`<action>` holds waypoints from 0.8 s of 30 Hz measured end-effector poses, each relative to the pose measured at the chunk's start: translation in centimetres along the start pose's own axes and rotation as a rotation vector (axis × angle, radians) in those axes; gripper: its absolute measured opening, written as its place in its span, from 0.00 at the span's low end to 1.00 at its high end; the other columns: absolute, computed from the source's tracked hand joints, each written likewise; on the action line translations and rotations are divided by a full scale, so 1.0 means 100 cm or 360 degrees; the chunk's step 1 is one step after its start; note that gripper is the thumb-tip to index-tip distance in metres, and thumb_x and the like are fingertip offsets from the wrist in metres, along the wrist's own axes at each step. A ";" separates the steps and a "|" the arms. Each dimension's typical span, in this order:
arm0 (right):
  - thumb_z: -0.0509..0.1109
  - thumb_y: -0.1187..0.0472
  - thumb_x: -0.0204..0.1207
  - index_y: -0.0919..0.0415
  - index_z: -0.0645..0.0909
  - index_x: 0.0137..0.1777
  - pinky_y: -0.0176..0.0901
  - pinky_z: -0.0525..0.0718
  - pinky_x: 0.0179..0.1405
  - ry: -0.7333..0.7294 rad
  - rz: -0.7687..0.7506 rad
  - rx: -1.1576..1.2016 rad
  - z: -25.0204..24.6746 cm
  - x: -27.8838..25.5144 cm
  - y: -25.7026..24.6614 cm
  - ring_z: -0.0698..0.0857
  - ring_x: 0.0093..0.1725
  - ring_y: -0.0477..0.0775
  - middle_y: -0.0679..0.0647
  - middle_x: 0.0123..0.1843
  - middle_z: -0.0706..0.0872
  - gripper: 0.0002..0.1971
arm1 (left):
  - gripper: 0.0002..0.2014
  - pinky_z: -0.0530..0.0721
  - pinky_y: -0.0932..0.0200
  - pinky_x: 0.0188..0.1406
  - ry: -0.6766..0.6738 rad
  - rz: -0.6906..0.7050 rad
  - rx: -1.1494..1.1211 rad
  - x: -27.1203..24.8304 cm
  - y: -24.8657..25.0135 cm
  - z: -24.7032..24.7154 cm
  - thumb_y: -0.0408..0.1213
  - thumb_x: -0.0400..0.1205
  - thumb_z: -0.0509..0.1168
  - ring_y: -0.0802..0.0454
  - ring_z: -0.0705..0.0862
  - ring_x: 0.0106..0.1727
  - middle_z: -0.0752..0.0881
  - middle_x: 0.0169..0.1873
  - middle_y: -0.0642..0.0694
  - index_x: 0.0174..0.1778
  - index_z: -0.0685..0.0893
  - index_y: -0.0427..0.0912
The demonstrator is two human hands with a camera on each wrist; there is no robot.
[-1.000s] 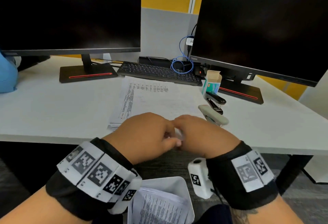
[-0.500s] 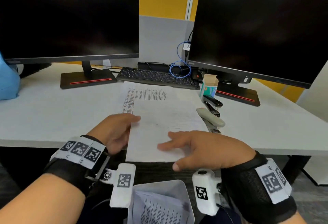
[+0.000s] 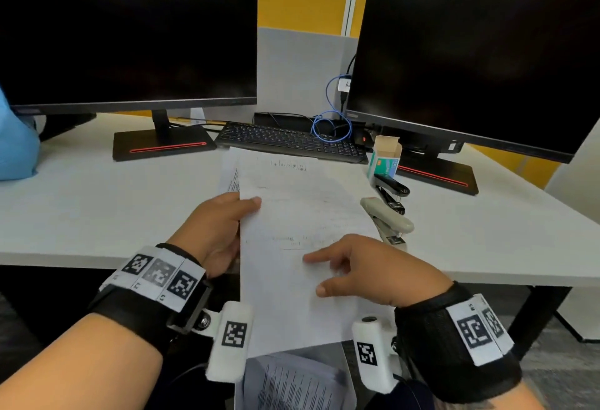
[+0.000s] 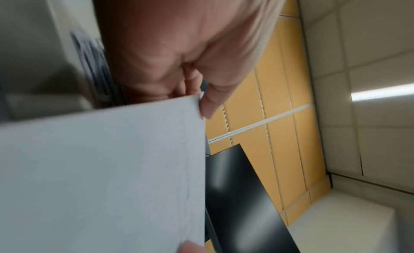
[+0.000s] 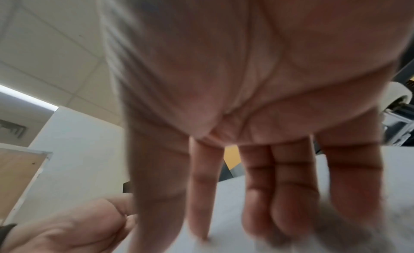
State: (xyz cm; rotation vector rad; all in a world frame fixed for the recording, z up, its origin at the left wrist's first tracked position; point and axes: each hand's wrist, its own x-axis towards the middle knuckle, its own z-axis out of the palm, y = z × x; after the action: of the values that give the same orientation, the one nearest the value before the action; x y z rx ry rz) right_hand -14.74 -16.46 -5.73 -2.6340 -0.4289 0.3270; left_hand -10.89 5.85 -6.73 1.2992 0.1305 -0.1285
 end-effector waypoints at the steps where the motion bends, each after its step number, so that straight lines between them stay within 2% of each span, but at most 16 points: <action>1: 0.76 0.45 0.73 0.34 0.82 0.66 0.34 0.78 0.46 0.0074 0.0019 0.0055 -0.002 0.001 0.002 0.82 0.46 0.42 0.44 0.49 0.82 0.20 | 0.06 0.90 0.43 0.44 0.0053 0.0005 -0.0029 0.000 0.003 0.000 0.29 0.84 0.63 0.35 0.90 0.50 0.89 0.54 0.32 0.52 0.84 0.35; 2: 0.75 0.45 0.74 0.37 0.84 0.64 0.35 0.78 0.44 0.0220 0.0050 0.0099 -0.005 0.002 0.003 0.82 0.44 0.42 0.45 0.46 0.83 0.17 | 0.04 0.89 0.40 0.46 0.0067 0.0006 -0.0040 0.000 0.006 -0.001 0.26 0.83 0.62 0.32 0.89 0.51 0.88 0.55 0.30 0.50 0.82 0.34; 4: 0.70 0.47 0.78 0.41 0.85 0.62 0.37 0.78 0.45 0.0635 0.0176 0.0110 -0.015 0.009 0.014 0.83 0.44 0.43 0.45 0.44 0.84 0.13 | 0.10 0.87 0.36 0.47 0.0063 0.0031 0.0030 -0.002 0.010 -0.001 0.20 0.80 0.60 0.29 0.87 0.50 0.86 0.56 0.28 0.52 0.79 0.35; 6: 0.65 0.50 0.81 0.41 0.83 0.64 0.44 0.82 0.53 0.0956 0.0375 0.0058 -0.026 0.019 0.030 0.84 0.51 0.50 0.49 0.52 0.85 0.14 | 0.19 0.86 0.35 0.49 0.0055 0.0061 0.0149 -0.004 0.009 0.000 0.18 0.78 0.58 0.30 0.87 0.51 0.87 0.55 0.31 0.61 0.79 0.41; 7: 0.63 0.51 0.81 0.42 0.81 0.67 0.49 0.84 0.56 0.1011 0.0488 0.0008 -0.030 0.025 0.040 0.83 0.55 0.55 0.52 0.57 0.84 0.16 | 0.22 0.86 0.35 0.51 0.0052 0.0075 0.0201 -0.005 0.007 0.000 0.18 0.78 0.58 0.30 0.87 0.52 0.88 0.54 0.32 0.63 0.80 0.44; 9: 0.61 0.52 0.80 0.45 0.79 0.70 0.56 0.85 0.58 0.0936 0.0724 -0.0135 -0.037 0.036 0.055 0.82 0.57 0.60 0.57 0.60 0.82 0.19 | 0.19 0.86 0.38 0.53 0.0038 0.0099 0.0294 -0.007 0.002 0.002 0.20 0.78 0.59 0.33 0.89 0.50 0.90 0.51 0.34 0.59 0.84 0.43; 12: 0.63 0.55 0.79 0.57 0.83 0.63 0.49 0.83 0.51 0.0746 0.0896 -0.0261 -0.037 0.048 0.063 0.82 0.49 0.59 0.58 0.51 0.83 0.16 | 0.06 0.86 0.42 0.53 -0.0004 0.0153 0.0438 -0.009 -0.005 0.004 0.27 0.81 0.65 0.38 0.88 0.45 0.91 0.46 0.34 0.49 0.87 0.33; 15: 0.66 0.55 0.79 0.62 0.83 0.58 0.45 0.77 0.45 0.0722 0.0971 -0.0200 -0.031 0.054 0.062 0.81 0.46 0.59 0.57 0.46 0.82 0.13 | 0.12 0.81 0.49 0.46 -0.0014 0.0295 0.0620 -0.009 -0.007 0.004 0.38 0.81 0.70 0.44 0.82 0.39 0.87 0.37 0.38 0.42 0.84 0.30; 17: 0.66 0.55 0.80 0.63 0.82 0.58 0.45 0.76 0.45 0.0750 0.1007 -0.0153 -0.028 0.055 0.061 0.80 0.46 0.59 0.58 0.46 0.81 0.13 | 0.11 0.78 0.52 0.44 -0.0013 0.0374 0.0756 -0.009 -0.006 0.004 0.39 0.81 0.70 0.47 0.80 0.37 0.84 0.34 0.41 0.36 0.83 0.36; 20: 0.66 0.55 0.80 0.65 0.81 0.61 0.44 0.75 0.47 0.0788 0.0995 -0.0015 -0.030 0.051 0.058 0.80 0.49 0.60 0.61 0.52 0.84 0.16 | 0.06 0.85 0.50 0.47 -0.0029 0.0424 0.0830 -0.012 -0.003 0.005 0.35 0.83 0.67 0.42 0.88 0.40 0.91 0.37 0.42 0.41 0.85 0.40; 22: 0.66 0.54 0.80 0.65 0.79 0.64 0.43 0.75 0.45 0.0939 0.0896 0.0191 -0.033 0.045 0.054 0.80 0.50 0.61 0.61 0.54 0.83 0.18 | 0.05 0.86 0.61 0.42 -0.0057 0.0496 0.0889 -0.017 -0.001 0.008 0.33 0.84 0.65 0.49 0.91 0.38 0.92 0.34 0.45 0.46 0.86 0.44; 24: 0.67 0.54 0.80 0.64 0.77 0.65 0.41 0.73 0.35 0.1155 0.0700 0.0490 -0.037 0.039 0.046 0.79 0.46 0.58 0.58 0.52 0.81 0.18 | 0.07 0.82 0.72 0.33 -0.0045 0.0620 0.0944 -0.020 0.001 0.011 0.32 0.85 0.64 0.59 0.89 0.33 0.91 0.30 0.50 0.47 0.87 0.45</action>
State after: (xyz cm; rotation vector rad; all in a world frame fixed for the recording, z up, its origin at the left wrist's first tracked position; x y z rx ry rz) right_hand -8.92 -20.47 -5.23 -2.3058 0.4084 -0.4029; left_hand -12.85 4.87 -5.98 1.8871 -0.2025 0.1617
